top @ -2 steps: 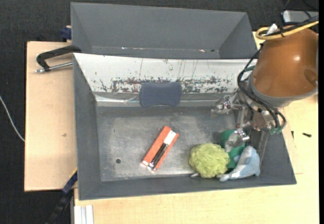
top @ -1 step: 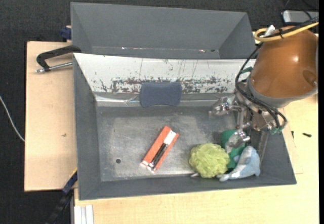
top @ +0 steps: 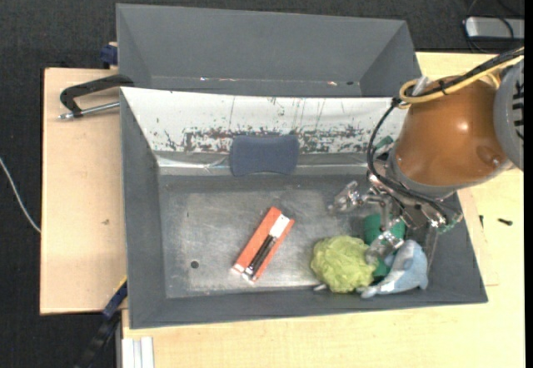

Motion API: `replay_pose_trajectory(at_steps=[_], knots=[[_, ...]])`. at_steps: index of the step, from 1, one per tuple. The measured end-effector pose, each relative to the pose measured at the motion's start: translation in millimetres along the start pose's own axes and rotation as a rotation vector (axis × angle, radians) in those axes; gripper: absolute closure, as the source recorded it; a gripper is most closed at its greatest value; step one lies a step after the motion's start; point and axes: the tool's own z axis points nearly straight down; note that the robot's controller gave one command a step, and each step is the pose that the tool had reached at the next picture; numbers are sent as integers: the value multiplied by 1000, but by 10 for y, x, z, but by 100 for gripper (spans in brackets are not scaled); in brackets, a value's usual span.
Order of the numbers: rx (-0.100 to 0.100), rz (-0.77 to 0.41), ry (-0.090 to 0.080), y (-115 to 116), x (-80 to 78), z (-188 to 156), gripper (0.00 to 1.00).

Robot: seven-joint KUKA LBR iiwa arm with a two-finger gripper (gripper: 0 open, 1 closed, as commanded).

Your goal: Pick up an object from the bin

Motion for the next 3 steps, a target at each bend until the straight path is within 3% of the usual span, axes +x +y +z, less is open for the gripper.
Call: replay_pose_trajectory(at_steps=[1,2,3], knots=[[-1,-149,2,-64,-55,730,100],[-1,-149,2,-64,-55,730,100],[-1,-175,-1,158,-175,-1230,100]])
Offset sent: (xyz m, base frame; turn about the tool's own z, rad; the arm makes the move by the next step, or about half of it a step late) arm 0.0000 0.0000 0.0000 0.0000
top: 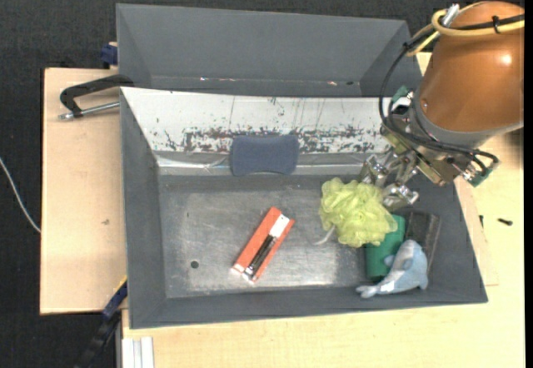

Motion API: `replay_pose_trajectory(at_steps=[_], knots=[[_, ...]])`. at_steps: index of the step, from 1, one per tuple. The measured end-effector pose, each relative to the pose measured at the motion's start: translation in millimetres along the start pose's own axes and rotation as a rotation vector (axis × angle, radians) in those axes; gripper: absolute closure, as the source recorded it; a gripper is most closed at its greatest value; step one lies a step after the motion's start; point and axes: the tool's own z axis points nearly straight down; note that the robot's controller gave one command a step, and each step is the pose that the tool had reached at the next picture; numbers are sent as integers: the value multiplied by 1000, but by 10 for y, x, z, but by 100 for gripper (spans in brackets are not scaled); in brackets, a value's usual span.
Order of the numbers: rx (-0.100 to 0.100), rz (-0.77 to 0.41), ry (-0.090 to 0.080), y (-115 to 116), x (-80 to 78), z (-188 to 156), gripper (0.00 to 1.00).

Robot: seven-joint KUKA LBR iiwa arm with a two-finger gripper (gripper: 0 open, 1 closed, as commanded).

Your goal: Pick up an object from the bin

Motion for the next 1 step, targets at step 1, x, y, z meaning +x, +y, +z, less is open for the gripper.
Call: replay_pose_trajectory(at_steps=[1], knots=[[5,-1,-5,-7,-11,-38,100]])
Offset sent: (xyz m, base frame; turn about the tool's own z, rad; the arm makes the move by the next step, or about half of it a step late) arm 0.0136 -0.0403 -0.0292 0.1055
